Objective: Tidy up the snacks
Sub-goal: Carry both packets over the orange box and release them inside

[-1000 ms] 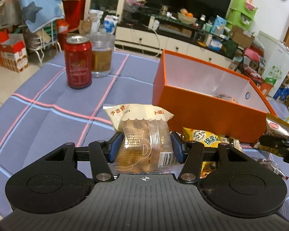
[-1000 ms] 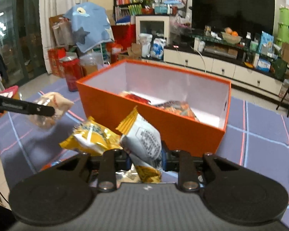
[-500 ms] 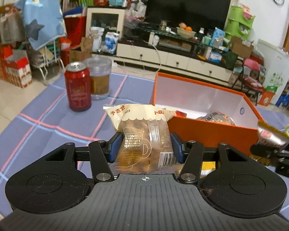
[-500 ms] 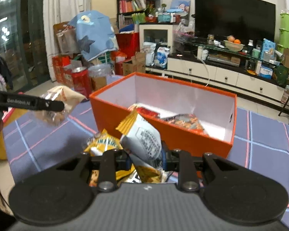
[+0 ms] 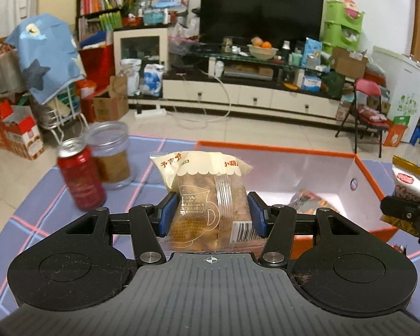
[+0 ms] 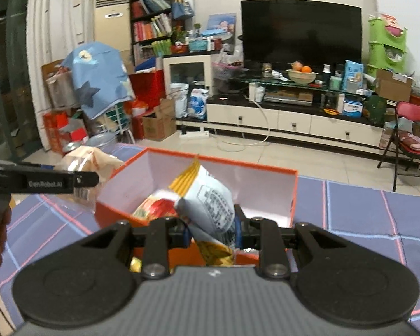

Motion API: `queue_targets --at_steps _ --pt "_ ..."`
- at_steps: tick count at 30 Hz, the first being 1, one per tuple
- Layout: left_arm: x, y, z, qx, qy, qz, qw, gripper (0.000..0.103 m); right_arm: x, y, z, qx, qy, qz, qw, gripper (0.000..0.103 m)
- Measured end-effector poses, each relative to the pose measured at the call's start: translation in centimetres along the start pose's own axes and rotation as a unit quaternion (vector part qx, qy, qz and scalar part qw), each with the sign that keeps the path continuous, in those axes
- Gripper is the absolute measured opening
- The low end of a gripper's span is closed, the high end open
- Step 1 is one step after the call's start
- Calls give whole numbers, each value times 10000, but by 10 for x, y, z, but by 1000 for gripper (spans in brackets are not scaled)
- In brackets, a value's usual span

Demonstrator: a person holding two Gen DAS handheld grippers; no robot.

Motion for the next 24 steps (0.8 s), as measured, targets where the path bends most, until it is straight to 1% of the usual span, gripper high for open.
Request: queue_targets --at_steps 5,9,13,17,21,22,23,24 --pt "12 17 -7 -92 -32 185 9998 32 17 10 -9 102 -19 69 9999 26" --pt "8 18 -15 -162 98 176 9997 32 21 14 -16 54 37 84 9999 25" --pt "8 19 -19 -220 164 153 9995 32 24 27 -22 198 103 67 9997 26" --pt "22 28 -14 -187 22 125 9997 32 35 32 -23 310 79 42 9995 26" --pt "42 43 -4 -128 -179 181 9996 33 52 32 -16 391 -78 84 9992 27" --pt "46 46 -2 -87 -231 215 9995 34 56 33 -15 427 -123 115 9989 33" --pt "48 48 -1 -46 -254 224 9994 33 59 35 -13 463 -159 175 9986 44" --pt "47 50 0 4 -225 206 9995 37 60 37 -12 478 -213 231 9984 49"
Point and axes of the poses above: each gripper's, at about its wrist camera, not at the fingertips, and x roughly the way its jaws point, y to its right, z to its underside, the point moved 5 cm from there along x, roughly the way its jaws point, and after that the axes turned 4 degrees about -z, right-handed, at the moved point
